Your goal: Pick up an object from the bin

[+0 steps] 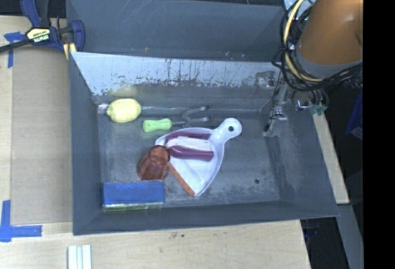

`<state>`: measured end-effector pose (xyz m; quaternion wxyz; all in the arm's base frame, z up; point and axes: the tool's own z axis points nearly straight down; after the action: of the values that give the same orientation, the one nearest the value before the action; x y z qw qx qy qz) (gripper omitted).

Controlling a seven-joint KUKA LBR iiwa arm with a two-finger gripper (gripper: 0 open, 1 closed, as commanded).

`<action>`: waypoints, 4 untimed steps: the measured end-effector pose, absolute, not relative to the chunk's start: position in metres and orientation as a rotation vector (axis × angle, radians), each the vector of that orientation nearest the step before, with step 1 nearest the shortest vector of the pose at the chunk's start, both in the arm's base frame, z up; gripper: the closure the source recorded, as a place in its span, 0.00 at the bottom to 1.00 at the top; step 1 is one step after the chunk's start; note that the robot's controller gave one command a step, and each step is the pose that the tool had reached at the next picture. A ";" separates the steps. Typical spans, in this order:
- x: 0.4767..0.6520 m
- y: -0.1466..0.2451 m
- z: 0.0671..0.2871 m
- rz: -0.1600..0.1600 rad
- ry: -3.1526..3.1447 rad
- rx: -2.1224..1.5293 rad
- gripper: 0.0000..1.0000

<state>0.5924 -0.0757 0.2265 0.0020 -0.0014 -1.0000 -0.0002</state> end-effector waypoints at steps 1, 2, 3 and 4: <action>0.594 -0.075 0.231 0.001 -3.146 -0.001 0.00; 0.619 -0.031 0.110 0.002 -3.135 0.301 0.00; 0.623 -0.012 0.157 0.008 -3.137 0.392 0.00; 0.622 -0.001 0.101 0.000 -3.114 0.467 0.00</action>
Offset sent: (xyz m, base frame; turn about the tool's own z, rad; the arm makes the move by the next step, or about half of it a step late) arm 0.0326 0.0596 -0.1565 -0.2555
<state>0.6223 -0.0012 0.1010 -0.0034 0.1483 -0.9889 -0.0001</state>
